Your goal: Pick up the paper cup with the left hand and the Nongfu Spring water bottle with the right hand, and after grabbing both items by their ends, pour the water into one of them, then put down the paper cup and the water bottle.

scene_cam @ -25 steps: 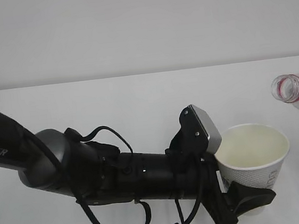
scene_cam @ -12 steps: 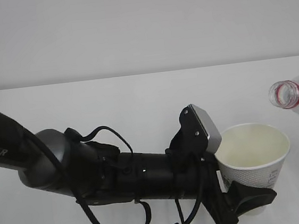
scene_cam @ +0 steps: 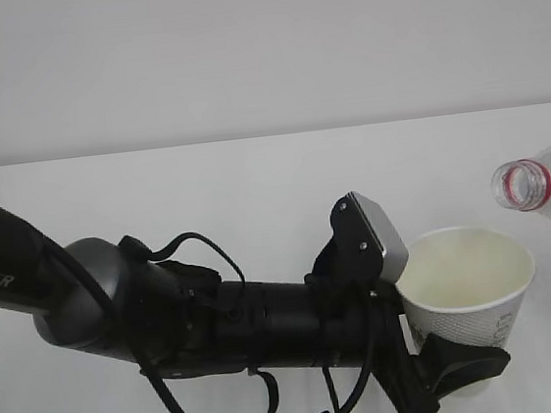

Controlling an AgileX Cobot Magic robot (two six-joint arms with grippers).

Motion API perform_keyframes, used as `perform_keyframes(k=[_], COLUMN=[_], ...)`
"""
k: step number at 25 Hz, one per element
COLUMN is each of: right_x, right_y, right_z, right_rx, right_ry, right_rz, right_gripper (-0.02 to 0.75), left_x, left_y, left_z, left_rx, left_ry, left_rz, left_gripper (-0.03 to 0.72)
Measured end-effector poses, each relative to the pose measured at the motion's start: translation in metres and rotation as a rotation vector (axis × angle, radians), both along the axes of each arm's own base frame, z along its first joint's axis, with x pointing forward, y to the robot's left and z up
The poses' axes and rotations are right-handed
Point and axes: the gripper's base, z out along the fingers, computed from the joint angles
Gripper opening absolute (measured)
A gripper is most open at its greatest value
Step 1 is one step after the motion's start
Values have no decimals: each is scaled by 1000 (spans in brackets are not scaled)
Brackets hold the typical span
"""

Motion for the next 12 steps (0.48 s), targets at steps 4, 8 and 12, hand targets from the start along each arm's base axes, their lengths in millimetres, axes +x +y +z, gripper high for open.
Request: perform_keyframes(k=[4,8,12], right_x=[0,0,0], right_y=[0,0,0], right_z=[0,0,0], right_rx=[-16,-28,-42], right_ry=[-1,-2,-3], right_rz=[4,8,12], right_gripper=[401,401,401], left_x=[0,0,0], left_y=[0,0,0], left_z=[0,0,0], left_rx=[-5,-5,-6], left_ry=[0,0,0], left_rz=[-2,-2,-2], left_gripper=[545,545,545])
